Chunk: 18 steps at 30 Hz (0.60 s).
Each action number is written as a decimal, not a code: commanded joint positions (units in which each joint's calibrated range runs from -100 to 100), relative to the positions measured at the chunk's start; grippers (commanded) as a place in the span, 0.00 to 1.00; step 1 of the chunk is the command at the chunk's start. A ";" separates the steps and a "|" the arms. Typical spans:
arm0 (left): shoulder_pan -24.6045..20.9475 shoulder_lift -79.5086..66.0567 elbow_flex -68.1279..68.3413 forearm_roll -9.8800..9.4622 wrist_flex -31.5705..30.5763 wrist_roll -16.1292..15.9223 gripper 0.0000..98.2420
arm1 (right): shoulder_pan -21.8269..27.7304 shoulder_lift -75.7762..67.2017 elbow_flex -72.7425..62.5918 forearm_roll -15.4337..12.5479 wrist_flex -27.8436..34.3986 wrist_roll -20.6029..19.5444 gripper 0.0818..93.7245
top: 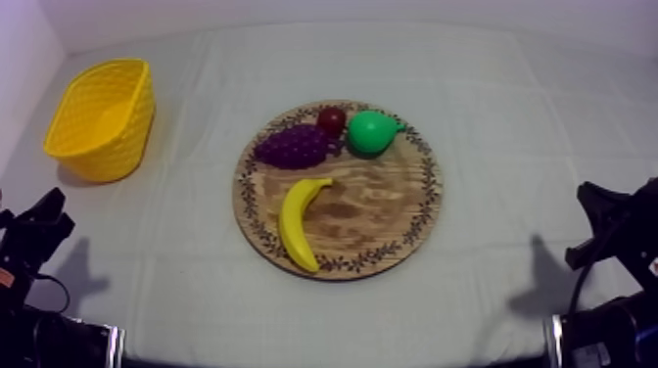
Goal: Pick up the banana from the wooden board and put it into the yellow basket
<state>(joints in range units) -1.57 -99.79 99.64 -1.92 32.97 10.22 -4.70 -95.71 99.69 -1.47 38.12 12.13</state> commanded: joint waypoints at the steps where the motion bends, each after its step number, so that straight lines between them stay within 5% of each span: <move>1: 1.75 -0.04 -0.76 0.09 3.00 -6.48 0.00 | 0.03 -0.04 -0.03 -0.02 0.03 -0.04 0.00; 18: 3.81 -0.08 -2.53 -0.10 8.50 -8.28 0.01 | 0.03 -0.04 -0.03 -0.02 0.03 -0.04 0.00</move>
<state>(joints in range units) 1.34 -99.84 96.97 -1.91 41.75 1.69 -4.70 -95.71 99.69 -1.47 38.15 12.10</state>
